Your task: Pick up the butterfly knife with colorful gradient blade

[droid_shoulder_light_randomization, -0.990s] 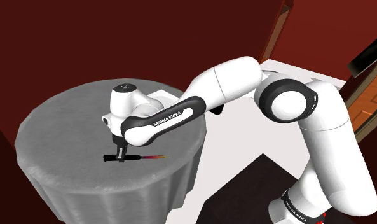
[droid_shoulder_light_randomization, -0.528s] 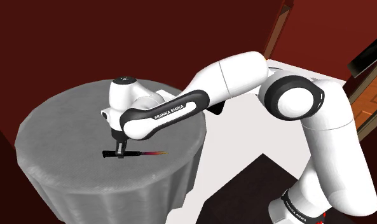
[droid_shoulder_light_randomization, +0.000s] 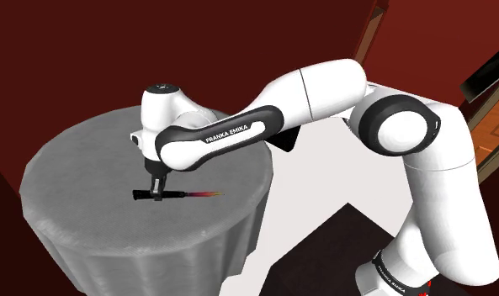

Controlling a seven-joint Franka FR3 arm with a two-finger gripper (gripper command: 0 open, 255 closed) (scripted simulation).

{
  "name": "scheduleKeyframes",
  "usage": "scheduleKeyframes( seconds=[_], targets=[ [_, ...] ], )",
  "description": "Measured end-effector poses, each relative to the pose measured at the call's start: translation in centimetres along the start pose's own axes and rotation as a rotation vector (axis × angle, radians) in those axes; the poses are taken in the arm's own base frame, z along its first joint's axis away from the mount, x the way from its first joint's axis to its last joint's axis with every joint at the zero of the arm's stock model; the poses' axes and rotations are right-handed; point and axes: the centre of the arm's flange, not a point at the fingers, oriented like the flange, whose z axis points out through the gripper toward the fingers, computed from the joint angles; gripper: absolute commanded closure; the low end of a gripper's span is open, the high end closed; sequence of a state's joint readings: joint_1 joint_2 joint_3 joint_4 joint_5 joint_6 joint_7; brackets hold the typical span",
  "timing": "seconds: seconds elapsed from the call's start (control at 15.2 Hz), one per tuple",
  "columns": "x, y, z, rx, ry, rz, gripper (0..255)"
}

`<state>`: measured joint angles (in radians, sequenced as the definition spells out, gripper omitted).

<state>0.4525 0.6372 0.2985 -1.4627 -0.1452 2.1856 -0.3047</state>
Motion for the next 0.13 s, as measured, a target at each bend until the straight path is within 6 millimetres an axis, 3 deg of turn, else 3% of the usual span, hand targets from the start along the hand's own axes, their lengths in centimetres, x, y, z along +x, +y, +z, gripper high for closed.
scheduleKeyframes(
  seconds=[0.13],
  targets=[
    [0.05,0.0,-0.92,0.0,0.0,0.0,255]
  ],
)
